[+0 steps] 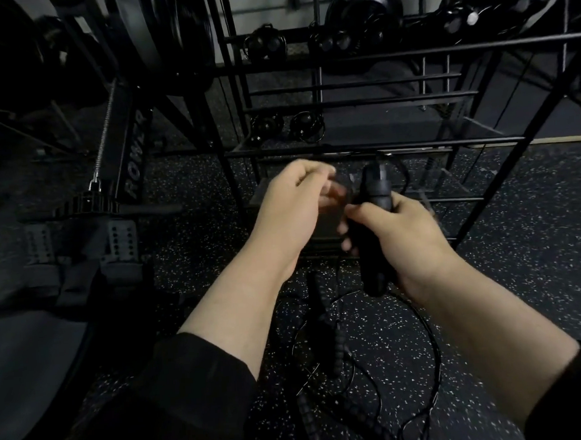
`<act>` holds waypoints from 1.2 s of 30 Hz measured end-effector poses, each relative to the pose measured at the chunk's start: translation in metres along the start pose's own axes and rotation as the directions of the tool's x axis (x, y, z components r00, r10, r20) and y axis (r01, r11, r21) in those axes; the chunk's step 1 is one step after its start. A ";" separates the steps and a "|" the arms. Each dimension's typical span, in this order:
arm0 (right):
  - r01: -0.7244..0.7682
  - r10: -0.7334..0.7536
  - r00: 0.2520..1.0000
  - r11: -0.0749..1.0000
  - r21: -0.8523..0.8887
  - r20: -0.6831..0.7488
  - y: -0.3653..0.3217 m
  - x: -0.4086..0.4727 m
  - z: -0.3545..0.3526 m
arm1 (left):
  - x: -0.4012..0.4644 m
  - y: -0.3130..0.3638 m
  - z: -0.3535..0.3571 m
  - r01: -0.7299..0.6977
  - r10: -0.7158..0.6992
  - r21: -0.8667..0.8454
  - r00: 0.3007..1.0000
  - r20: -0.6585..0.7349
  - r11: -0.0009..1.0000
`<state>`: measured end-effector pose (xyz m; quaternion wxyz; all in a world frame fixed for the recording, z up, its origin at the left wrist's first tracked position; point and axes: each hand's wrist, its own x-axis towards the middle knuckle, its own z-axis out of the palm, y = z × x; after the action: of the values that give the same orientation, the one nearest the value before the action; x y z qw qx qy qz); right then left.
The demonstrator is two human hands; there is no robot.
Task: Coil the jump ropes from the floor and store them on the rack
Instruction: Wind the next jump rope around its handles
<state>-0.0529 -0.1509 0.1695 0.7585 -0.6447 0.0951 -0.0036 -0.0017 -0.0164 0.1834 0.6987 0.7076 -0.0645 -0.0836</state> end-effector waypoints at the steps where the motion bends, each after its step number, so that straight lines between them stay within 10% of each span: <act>1: 0.008 -0.007 1.000 1.000 0.025 -0.018 -0.003 0.000 -0.001 | 0.001 -0.005 -0.001 0.026 -0.030 0.104 0.999 0.039 0.994; 6: -0.031 0.044 0.997 0.977 0.212 -0.058 -0.017 0.003 -0.013 | -0.006 -0.025 0.001 -0.026 -0.291 0.664 0.885 0.363 0.748; 10: -0.023 0.039 0.998 0.954 0.298 -0.048 -0.028 0.008 -0.026 | -0.007 -0.036 0.003 -0.106 -0.383 0.825 0.848 0.366 0.555; 18: -0.231 0.252 0.959 0.960 0.157 -0.132 -0.005 0.011 -0.033 | 0.001 -0.025 0.008 -0.005 -0.042 0.279 0.986 0.163 0.960; 26: -0.301 0.305 0.941 0.952 -0.053 0.147 0.036 0.006 0.001 | 0.007 0.000 0.002 -0.044 0.036 -0.253 0.999 -0.036 0.966; 32: -0.095 0.097 0.995 0.993 -0.071 0.020 0.029 0.015 0.000 | 0.007 0.002 -0.007 0.062 -0.069 -0.129 0.996 -0.057 0.990; 36: -0.045 0.045 0.998 0.999 0.010 -0.033 0.016 0.018 -0.005 | 0.004 -0.018 -0.013 0.161 -0.203 0.374 0.976 0.074 0.913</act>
<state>-0.0377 -0.1550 0.1509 0.7598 -0.6386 0.1220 0.0025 0.0046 -0.0046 0.1659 0.5391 0.8224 -0.0515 -0.1741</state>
